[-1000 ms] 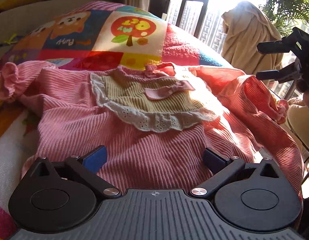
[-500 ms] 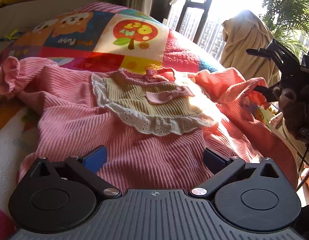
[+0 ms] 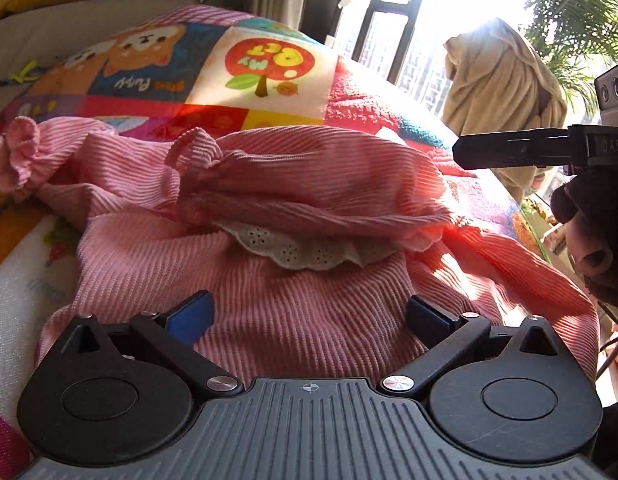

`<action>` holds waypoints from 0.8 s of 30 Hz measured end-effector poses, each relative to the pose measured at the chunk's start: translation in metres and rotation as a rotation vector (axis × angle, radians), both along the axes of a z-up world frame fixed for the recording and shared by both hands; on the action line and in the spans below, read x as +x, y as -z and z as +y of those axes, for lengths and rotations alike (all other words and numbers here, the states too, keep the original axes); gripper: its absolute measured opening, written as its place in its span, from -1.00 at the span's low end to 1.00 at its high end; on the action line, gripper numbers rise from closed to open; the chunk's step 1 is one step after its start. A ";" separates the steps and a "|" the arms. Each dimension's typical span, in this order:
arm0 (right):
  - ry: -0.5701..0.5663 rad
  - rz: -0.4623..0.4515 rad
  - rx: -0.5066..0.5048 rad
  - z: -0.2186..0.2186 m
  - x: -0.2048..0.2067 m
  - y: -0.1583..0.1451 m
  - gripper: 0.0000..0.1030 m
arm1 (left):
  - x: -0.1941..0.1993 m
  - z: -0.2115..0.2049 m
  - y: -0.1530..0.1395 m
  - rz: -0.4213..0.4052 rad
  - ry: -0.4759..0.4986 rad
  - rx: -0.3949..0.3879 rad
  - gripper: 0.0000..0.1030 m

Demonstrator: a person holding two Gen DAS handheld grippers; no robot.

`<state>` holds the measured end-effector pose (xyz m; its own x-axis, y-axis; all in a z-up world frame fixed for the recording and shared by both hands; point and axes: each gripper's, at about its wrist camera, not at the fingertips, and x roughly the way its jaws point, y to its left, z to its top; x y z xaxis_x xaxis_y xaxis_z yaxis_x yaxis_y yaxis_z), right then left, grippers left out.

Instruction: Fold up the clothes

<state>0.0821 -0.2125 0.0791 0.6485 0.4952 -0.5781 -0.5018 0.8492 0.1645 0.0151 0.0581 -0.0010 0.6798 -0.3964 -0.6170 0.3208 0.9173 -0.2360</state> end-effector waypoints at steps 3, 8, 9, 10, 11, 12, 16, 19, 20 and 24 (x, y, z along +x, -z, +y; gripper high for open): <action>0.113 -0.025 -0.181 0.000 0.005 0.018 1.00 | 0.000 0.001 -0.006 0.021 0.032 -0.020 1.00; 0.171 -0.023 -0.368 -0.003 0.006 0.049 1.00 | -0.001 0.010 -0.051 -0.069 0.122 -0.093 1.00; 0.154 0.001 -0.376 -0.001 0.006 0.054 1.00 | 0.003 0.011 -0.059 -0.094 0.100 -0.062 1.00; 0.158 0.007 -0.366 0.000 0.006 0.056 1.00 | 0.009 0.012 -0.064 -0.105 0.074 -0.036 1.00; 0.164 0.010 -0.355 0.000 0.006 0.058 1.00 | 0.020 0.014 -0.066 -0.101 0.041 -0.017 1.00; 0.171 0.035 -0.332 -0.002 0.009 0.059 1.00 | 0.031 0.017 -0.067 -0.098 0.007 0.003 1.00; 0.177 0.146 -0.224 -0.018 0.023 0.060 1.00 | 0.074 0.028 -0.057 -0.040 -0.044 -0.017 1.00; 0.159 0.106 -0.236 -0.018 0.016 0.060 1.00 | 0.098 0.028 -0.040 -0.006 -0.010 -0.042 1.00; 0.149 0.093 -0.245 -0.017 0.014 0.059 1.00 | 0.101 0.026 -0.035 0.008 0.010 -0.048 1.00; 0.129 0.017 -0.222 -0.024 0.010 0.035 1.00 | 0.089 0.020 -0.036 0.111 0.206 -0.234 1.00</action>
